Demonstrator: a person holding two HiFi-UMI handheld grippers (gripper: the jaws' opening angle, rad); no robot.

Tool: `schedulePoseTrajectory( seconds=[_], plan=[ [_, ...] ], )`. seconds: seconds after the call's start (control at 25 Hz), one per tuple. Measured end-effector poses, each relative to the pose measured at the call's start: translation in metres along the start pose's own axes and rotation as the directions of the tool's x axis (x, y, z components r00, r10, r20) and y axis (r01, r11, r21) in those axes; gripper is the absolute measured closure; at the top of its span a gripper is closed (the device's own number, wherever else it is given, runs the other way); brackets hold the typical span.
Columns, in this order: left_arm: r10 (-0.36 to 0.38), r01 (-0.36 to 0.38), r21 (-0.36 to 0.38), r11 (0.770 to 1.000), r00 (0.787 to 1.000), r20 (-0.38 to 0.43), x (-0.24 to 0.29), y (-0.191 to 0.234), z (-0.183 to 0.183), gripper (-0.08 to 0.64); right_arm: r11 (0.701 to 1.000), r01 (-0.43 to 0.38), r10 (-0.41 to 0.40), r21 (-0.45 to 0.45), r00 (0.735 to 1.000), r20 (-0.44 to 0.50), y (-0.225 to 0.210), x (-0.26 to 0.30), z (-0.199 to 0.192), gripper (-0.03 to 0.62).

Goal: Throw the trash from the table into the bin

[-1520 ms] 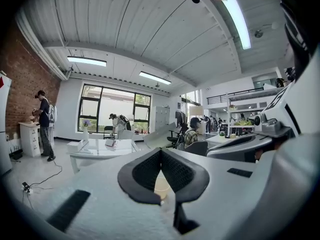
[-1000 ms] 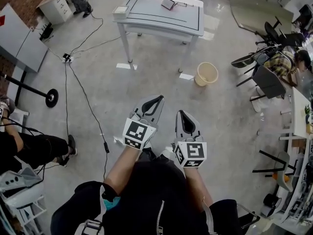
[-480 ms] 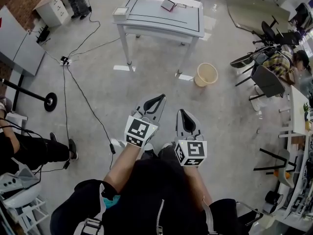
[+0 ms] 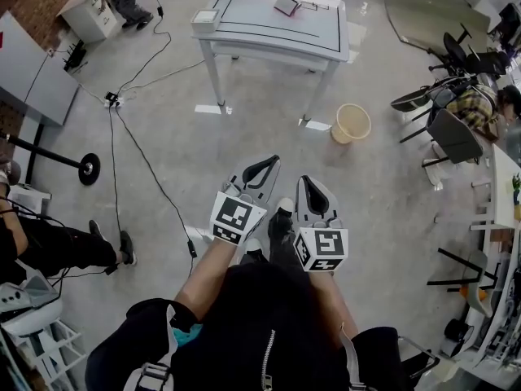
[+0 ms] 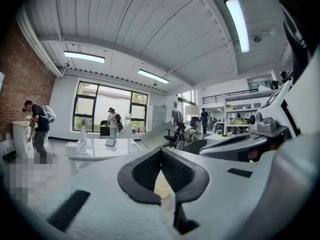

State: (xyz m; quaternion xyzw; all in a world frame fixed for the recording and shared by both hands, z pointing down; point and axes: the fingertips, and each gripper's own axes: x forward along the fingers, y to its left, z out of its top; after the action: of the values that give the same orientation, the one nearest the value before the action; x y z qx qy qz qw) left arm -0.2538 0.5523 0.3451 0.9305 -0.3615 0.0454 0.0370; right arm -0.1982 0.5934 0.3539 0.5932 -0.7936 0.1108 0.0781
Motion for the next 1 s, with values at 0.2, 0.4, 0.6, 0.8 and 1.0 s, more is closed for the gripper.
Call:
schedulePoseTrajectory(
  seconds=[0.2,0.4,0.6,0.8,1.0],
  plan=[
    [0.024,-0.024,-0.005,1.000,1.000,-0.006,0.023,0.026,0.003,0.554,1.000,-0.028,0.028,0.001,1.000,-0.010,-0.010,0.035,0.006,0.580],
    [0.053,-0.054,-0.010,0.999,0.998,-0.012,0.056,0.054,0.010,0.554,0.998,-0.058,0.058,-0.002,0.998,-0.015,-0.028,0.073,0.020,0.581],
    [0.074,-0.075,-0.010,0.997,0.997,-0.014,0.096,0.073,0.017,0.554,0.997,-0.081,0.081,-0.004,0.997,-0.016,-0.056,0.110,0.033,0.580],
    [0.104,-0.104,-0.022,0.994,0.994,-0.024,0.141,0.098,0.024,0.554,0.994,-0.110,0.109,-0.020,0.993,-0.035,-0.085,0.151,0.045,0.580],
    [0.118,-0.118,-0.015,0.993,0.993,-0.031,0.188,0.111,0.027,0.554,0.991,-0.134,0.133,-0.023,0.990,-0.042,-0.121,0.184,0.054,0.580]
  ],
)
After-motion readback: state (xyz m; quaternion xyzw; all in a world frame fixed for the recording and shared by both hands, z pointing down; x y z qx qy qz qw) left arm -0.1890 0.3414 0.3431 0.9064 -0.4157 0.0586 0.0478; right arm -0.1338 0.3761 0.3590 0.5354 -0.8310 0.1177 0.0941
